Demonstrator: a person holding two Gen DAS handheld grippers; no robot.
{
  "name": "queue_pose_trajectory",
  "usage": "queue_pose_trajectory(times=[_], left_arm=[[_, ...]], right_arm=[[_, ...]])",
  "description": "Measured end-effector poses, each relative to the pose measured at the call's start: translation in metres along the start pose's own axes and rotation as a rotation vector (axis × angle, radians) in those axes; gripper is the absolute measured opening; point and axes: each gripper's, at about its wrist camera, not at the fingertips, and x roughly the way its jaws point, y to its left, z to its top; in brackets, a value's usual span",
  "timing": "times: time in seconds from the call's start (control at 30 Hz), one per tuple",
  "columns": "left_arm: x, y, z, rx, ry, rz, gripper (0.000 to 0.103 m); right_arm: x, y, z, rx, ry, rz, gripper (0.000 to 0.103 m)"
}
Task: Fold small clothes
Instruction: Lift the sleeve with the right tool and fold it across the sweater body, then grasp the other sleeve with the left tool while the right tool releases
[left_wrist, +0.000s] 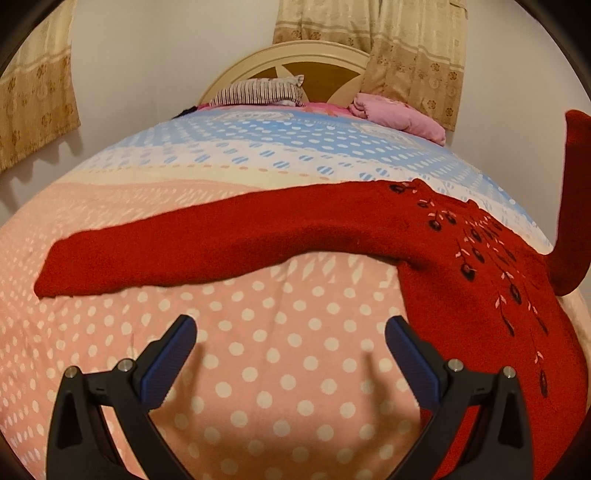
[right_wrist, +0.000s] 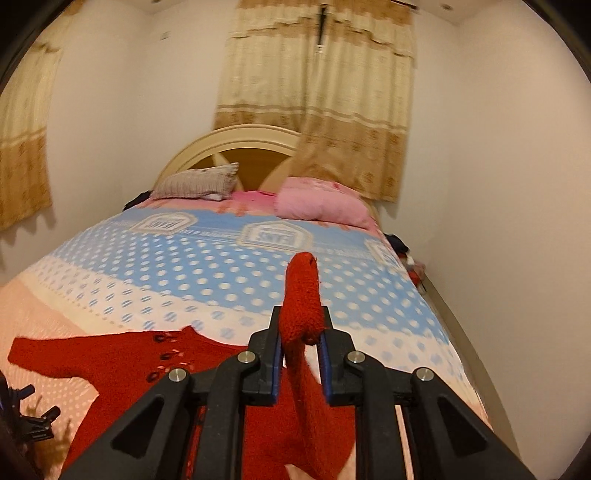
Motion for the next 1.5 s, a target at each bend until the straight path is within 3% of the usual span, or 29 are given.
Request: queue_pose_trajectory(times=[0.37, 0.63, 0.77, 0.83, 0.87, 0.9, 1.03, 1.17, 1.23, 1.37, 1.47, 1.5], left_arm=[[0.006, 0.009, -0.002, -0.051, 0.036, -0.042, 0.103], [0.009, 0.016, -0.005, -0.100, 0.050, -0.058, 0.103], [0.010, 0.015, -0.004, -0.095, 0.062, -0.067, 0.103], [0.008, 0.014, -0.004, -0.084, 0.058, -0.091, 0.103], [0.006, 0.014, -0.004, -0.077, 0.061, -0.109, 0.103], [0.005, 0.014, -0.003, -0.068, 0.061, -0.133, 0.103], [-0.020, 0.008, 0.016, 0.014, -0.022, -0.174, 0.100], [-0.022, -0.021, 0.047, 0.078, -0.030, -0.291, 0.100], [-0.008, -0.042, 0.056, 0.109, -0.020, -0.314, 0.094], [0.030, -0.084, 0.063, 0.171, 0.040, -0.319, 0.065], [0.059, -0.111, 0.064, 0.213, 0.111, -0.324, 0.060], [0.067, -0.115, 0.062, 0.224, 0.124, -0.297, 0.048]], right_arm=[[0.051, 0.110, -0.002, -0.039, 0.062, 0.129, 0.016], [0.115, 0.204, -0.055, -0.052, 0.183, 0.245, 0.016], [0.146, 0.237, -0.092, -0.027, 0.261, 0.379, 0.017], [0.161, 0.248, -0.110, -0.003, 0.360, 0.498, 0.035], [0.160, 0.247, -0.116, -0.005, 0.383, 0.512, 0.056], [0.153, 0.244, -0.120, -0.014, 0.373, 0.503, 0.063], [0.113, 0.205, -0.134, -0.037, 0.361, 0.496, 0.063], [0.081, 0.158, -0.151, -0.041, 0.357, 0.422, 0.070], [0.072, 0.138, -0.161, -0.026, 0.365, 0.381, 0.070], [0.061, 0.121, -0.188, 0.021, 0.388, 0.389, 0.071], [0.057, 0.119, -0.212, 0.003, 0.406, 0.387, 0.071], [0.057, 0.119, -0.221, -0.006, 0.414, 0.380, 0.071]])
